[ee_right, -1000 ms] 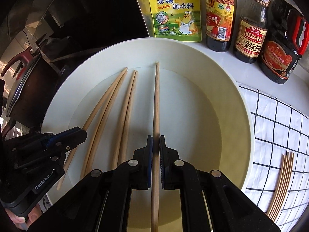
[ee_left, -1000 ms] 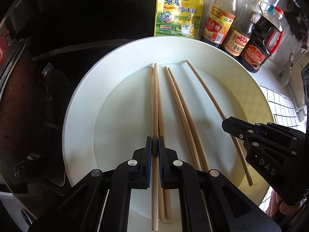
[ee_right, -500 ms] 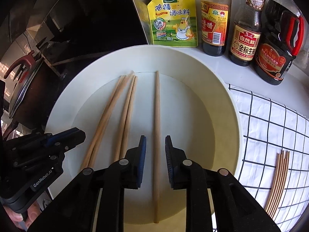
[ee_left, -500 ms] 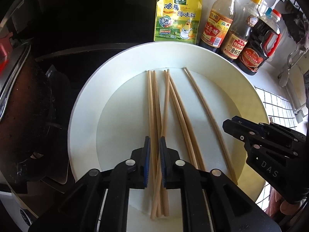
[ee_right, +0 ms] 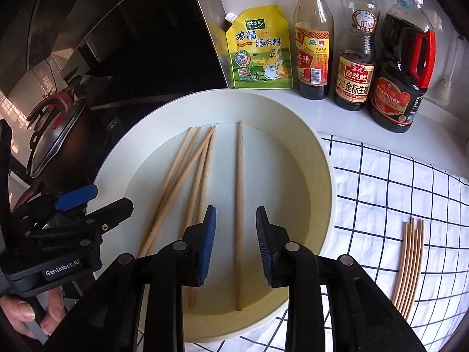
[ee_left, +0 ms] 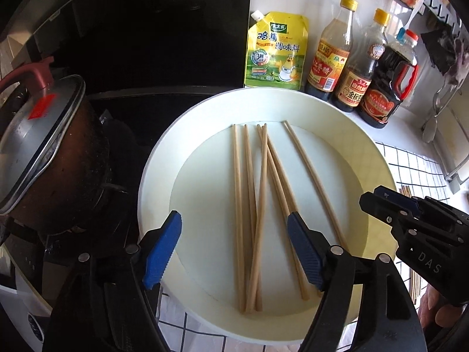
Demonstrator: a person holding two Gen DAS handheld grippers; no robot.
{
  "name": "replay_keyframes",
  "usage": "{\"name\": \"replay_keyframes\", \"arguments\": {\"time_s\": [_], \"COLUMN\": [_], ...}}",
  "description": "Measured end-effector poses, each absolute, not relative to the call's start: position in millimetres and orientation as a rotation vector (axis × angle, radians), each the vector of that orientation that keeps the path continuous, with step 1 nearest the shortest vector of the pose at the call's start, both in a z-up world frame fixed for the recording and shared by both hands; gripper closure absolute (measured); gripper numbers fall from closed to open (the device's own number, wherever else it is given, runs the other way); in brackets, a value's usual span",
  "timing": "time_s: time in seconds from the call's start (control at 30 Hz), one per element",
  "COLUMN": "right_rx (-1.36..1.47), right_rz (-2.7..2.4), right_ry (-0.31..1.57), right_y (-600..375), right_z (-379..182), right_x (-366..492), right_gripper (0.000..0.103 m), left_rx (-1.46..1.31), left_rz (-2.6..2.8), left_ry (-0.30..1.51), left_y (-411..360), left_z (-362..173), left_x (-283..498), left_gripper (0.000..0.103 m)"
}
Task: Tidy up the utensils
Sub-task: 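Move both open tools back toward the remaining chopsticks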
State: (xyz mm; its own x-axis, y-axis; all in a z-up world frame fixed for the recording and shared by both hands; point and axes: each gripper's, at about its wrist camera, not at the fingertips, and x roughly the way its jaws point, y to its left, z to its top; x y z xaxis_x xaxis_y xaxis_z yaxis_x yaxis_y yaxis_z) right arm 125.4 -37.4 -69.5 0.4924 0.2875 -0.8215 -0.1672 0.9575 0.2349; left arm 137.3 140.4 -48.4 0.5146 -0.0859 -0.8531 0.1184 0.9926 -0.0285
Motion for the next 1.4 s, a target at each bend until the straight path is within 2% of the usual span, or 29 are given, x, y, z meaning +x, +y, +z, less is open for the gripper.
{"name": "replay_keyframes", "arguments": {"time_s": [0.2,0.4,0.67,1.4], "right_rx": [0.134,0.153,0.196,0.235], "right_rz": [0.258,0.223,0.167,0.107], "right_ry": [1.009,0.989,0.971,0.945], "right_y": [-45.5,-61.5,-92.4,-160.3], "right_z": [-63.4,-56.1,-48.3,-37.3], "right_x": [109.2,91.4,66.3,20.9], "right_gripper": [0.075,0.069,0.064,0.062], "left_rx": [0.047,0.06,0.083,0.092], "left_rz": [-0.119,-0.144,-0.188,-0.265], "left_ry": [1.009,1.006,0.985,0.974], "left_y": [137.3,129.0,108.0,37.3], "left_z": [-41.2,-34.1,-26.3,-15.2], "left_x": [124.6,110.0,93.5,58.7], "left_gripper": [0.022,0.018,0.016,0.016]}}
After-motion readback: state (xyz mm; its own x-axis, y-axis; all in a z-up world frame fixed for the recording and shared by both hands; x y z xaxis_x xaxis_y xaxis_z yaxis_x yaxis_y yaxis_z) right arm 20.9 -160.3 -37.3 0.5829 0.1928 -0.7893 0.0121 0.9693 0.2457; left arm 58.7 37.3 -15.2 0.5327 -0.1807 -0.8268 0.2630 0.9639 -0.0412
